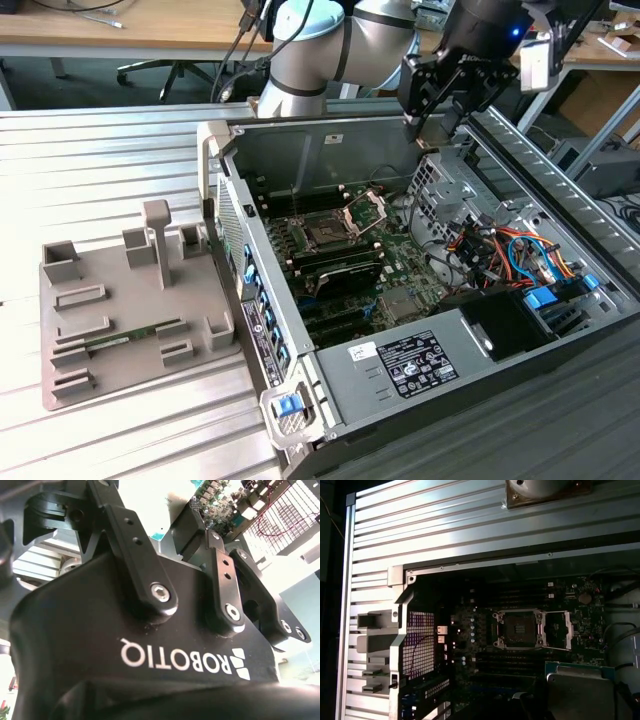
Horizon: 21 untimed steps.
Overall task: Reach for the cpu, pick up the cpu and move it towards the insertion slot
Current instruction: 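Pick up the cpu and move it towards the insertion slot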
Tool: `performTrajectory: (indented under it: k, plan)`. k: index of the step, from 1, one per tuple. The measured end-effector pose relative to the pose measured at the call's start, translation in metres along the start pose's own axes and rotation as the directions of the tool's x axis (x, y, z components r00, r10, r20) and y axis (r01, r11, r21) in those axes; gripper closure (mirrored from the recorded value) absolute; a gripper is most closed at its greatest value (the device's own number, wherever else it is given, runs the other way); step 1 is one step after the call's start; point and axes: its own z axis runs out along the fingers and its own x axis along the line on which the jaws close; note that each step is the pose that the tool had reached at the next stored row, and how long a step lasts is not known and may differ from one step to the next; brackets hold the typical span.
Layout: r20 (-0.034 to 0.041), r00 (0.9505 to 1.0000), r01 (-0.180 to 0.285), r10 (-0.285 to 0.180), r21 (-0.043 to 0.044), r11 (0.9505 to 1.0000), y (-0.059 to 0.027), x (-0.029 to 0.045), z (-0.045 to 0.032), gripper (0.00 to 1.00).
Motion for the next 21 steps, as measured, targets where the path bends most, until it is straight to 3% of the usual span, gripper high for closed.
performTrajectory:
  k: [21]
  plan:
    - [0.0,1.0,0.0,0.0,0.0,1.0,-0.0006,0.0001,0.0077,0.45]
